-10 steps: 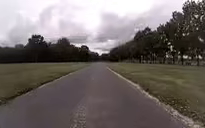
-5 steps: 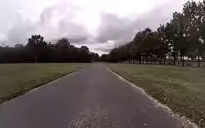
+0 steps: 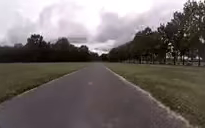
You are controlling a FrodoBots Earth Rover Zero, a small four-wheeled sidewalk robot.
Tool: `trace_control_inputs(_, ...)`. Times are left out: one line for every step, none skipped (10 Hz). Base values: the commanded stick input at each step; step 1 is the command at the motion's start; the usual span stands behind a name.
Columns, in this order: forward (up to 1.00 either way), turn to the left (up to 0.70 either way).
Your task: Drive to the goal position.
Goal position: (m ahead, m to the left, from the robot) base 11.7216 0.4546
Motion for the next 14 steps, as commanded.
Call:
trace_control_inputs(0.70,0.00)
trace_control_inputs(0.70,0.00)
trace_control_inputs(0.70,0.00)
trace_control_inputs(0.70,0.00)
trace_control_inputs(0.70,0.00)
trace_control_inputs(0.70,0.00)
trace_control_inputs(0.70,0.00)
trace_control_inputs(0.70,0.00)
trace_control_inputs(0.70,0.00)
trace_control_inputs(0.70,0.00)
trace_control_inputs(0.70,0.00)
trace_control_inputs(0.70,0.00)
trace_control_inputs(0.70,0.00)
trace_control_inputs(0.70,0.00)
